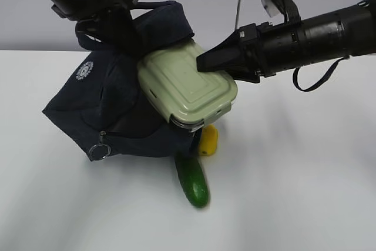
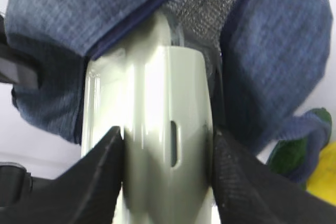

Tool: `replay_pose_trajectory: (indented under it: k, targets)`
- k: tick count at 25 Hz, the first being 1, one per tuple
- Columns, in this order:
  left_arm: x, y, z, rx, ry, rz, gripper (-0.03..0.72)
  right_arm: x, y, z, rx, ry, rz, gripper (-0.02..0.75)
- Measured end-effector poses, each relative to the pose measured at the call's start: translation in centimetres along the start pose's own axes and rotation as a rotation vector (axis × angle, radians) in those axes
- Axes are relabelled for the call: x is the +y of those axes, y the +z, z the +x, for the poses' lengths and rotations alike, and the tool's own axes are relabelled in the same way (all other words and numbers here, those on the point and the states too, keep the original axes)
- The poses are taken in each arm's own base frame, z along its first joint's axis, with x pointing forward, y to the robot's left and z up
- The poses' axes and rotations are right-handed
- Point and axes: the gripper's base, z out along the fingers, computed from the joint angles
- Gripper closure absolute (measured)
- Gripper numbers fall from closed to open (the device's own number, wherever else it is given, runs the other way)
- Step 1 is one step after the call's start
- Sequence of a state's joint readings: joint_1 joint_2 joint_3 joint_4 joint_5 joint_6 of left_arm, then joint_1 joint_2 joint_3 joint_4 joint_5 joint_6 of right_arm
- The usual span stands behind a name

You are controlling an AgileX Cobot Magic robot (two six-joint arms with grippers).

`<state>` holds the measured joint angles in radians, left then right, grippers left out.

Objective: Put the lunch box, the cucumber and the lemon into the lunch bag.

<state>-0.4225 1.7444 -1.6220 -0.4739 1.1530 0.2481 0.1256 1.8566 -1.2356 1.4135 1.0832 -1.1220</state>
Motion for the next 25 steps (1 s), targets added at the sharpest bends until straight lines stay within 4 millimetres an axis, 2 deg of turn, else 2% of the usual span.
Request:
replay_pose_trajectory:
  k: [13,18,25]
  targets:
    - [-0.2,0.0,0.0,0.003,-0.012,0.028,0.688,0.4,1.2,-0.5,-0.070,-0.010,0.017,0.357]
    - [0.1,1.4,-0.2,0.032,-0.040,0.063,0.688,0.2,1.4,-0.5,-0.078,-0.020,0.046,0.357]
    - [0.1,1.7,-0.2,0.036,-0.043,0.076,0.688,-0.3,3.3,0.2,-0.054,0.000,0.049,0.358]
